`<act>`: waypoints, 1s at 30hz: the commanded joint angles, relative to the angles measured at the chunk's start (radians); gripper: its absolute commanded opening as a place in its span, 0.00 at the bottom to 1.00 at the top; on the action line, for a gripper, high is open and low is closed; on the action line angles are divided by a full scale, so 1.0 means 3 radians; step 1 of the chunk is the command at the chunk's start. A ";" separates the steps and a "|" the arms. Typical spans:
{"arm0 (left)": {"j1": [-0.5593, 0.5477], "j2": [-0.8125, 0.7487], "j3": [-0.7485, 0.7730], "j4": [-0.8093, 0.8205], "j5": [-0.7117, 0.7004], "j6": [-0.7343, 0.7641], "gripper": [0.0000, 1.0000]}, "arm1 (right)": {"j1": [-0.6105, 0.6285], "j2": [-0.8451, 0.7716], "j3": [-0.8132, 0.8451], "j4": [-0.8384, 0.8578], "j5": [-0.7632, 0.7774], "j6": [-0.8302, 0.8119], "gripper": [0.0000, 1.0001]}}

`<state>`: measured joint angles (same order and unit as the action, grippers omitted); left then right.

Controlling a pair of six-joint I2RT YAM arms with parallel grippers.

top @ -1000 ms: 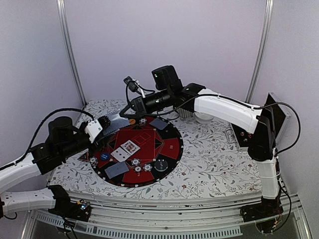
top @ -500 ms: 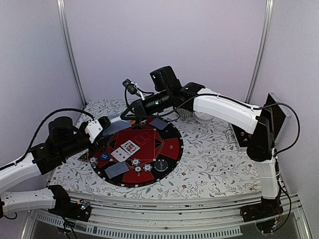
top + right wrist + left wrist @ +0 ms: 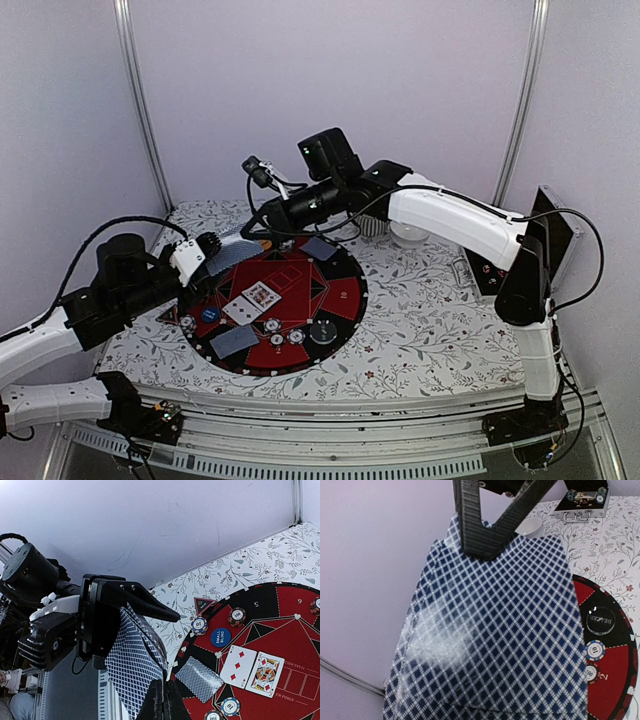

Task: Distribute texas hold em gaming equipment
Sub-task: Adjust the poker card at the face-down deck piles.

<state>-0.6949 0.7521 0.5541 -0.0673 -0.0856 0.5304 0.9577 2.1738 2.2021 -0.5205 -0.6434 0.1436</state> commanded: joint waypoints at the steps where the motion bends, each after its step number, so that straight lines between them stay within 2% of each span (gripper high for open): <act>1: -0.0018 -0.0001 0.0040 0.0131 0.0245 -0.0097 0.54 | 0.0077 0.0168 0.0152 0.0118 0.0235 0.0185 0.01; 7: -0.0021 0.0031 0.0080 0.0117 0.0314 -0.0186 0.54 | 0.0104 0.0202 0.0202 0.0141 0.0315 0.0215 0.03; 16: -0.0009 0.0034 0.0101 0.0133 0.0267 -0.0272 0.55 | 0.0116 0.0223 0.0178 0.0224 0.0164 0.0347 0.24; 23: 0.0009 0.0018 0.0127 0.0126 0.0279 -0.0343 0.56 | 0.0105 0.0212 0.0178 0.0254 0.0156 0.0411 0.30; 26: 0.0022 0.0019 0.0146 0.0108 0.0296 -0.0375 0.56 | 0.0083 0.0205 0.0165 0.0276 0.0081 0.0482 0.36; 30: 0.0035 0.0019 0.0165 0.0092 0.0344 -0.0419 0.57 | 0.0068 0.0187 0.0117 0.0346 0.0034 0.0561 0.39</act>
<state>-0.6926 0.7654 0.5667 -0.0654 -0.0074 0.4320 0.9863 2.2250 2.2379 -0.4599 -0.6060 0.2810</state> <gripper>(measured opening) 0.566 0.381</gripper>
